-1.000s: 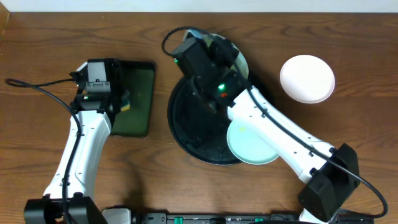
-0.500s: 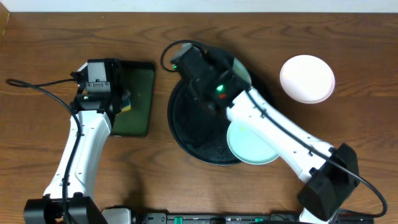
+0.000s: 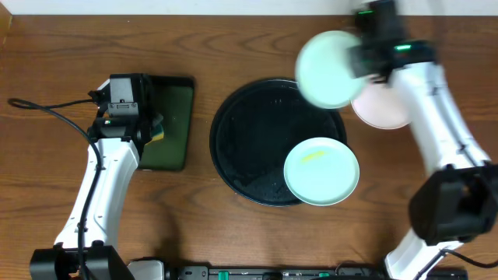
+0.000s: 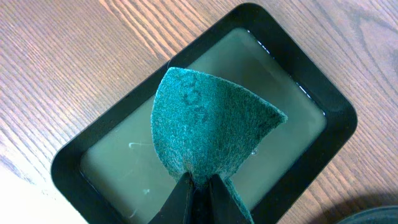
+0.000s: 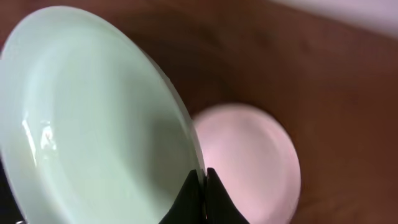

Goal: Clean dirty plates on tray and stack at the side
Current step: 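Lift the green plate with the right gripper and stack it on the pink plate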

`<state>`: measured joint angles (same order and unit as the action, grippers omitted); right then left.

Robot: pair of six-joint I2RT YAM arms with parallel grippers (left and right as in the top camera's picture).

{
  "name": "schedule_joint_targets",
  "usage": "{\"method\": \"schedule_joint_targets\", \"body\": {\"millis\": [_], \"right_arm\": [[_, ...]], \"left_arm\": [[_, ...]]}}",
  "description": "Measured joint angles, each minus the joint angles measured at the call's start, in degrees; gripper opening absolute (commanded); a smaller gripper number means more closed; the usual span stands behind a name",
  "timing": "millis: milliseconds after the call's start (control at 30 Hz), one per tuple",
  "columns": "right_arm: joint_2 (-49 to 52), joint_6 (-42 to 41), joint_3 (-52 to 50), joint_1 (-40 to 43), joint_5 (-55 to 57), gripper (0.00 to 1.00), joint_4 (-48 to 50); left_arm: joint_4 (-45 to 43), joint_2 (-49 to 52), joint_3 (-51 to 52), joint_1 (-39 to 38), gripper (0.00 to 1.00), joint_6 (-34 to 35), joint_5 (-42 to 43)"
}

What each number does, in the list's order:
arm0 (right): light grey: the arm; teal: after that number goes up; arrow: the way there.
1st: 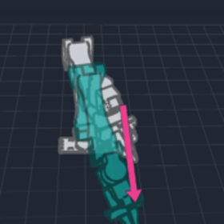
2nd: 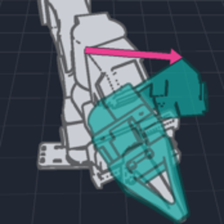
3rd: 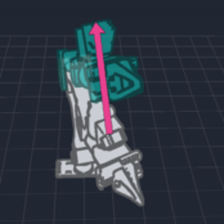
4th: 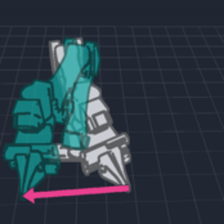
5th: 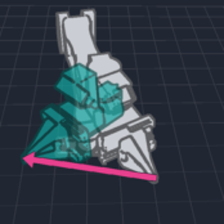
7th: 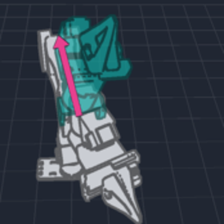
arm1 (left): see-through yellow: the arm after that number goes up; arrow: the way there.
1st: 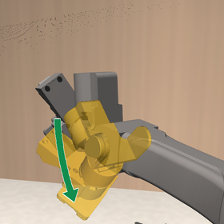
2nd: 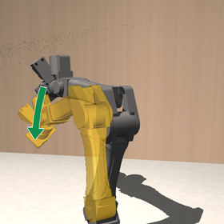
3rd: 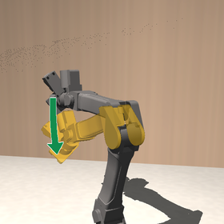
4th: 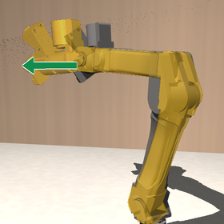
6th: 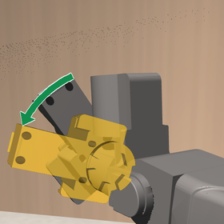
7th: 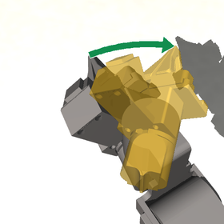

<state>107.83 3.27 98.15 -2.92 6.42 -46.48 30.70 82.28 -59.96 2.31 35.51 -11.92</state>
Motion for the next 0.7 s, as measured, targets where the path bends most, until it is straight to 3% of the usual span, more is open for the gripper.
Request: {"method": "schedule_joint_targets", "body": {"millis": [267, 500, 533, 633, 700], "right_arm": [[1.0, -8.8, -1.8, 18.6, -8.7, 0.01, -2.7], [4.4, -11.7, -6.3, 21.9, -13.0, 0.01, -0.4], [5.0, -12.0, -6.9, 21.9, -13.4, 0.08, 0.5], [6.6, -13.3, -8.7, 21.8, -14.3, 0.45, 2.6], [7.6, -13.5, -9.5, 21.8, -14.7, 0.58, 3.1]], "left_arm": [[0.0, 0.0, 0.0, 0.0, 0.08, 0.0, 0.0], [0.0, 0.0, 0.0, 0.0, 0.08, 0.0, 0.0], [0.0, 0.0, 0.0, 0.0, 0.08, 0.0, 0.0], [0.0, 0.0, 0.0, 0.0, 0.08, 0.0, 0.0], [0.0, 0.0, 0.0, 0.0, 0.08, 0.0, 0.0]]}}
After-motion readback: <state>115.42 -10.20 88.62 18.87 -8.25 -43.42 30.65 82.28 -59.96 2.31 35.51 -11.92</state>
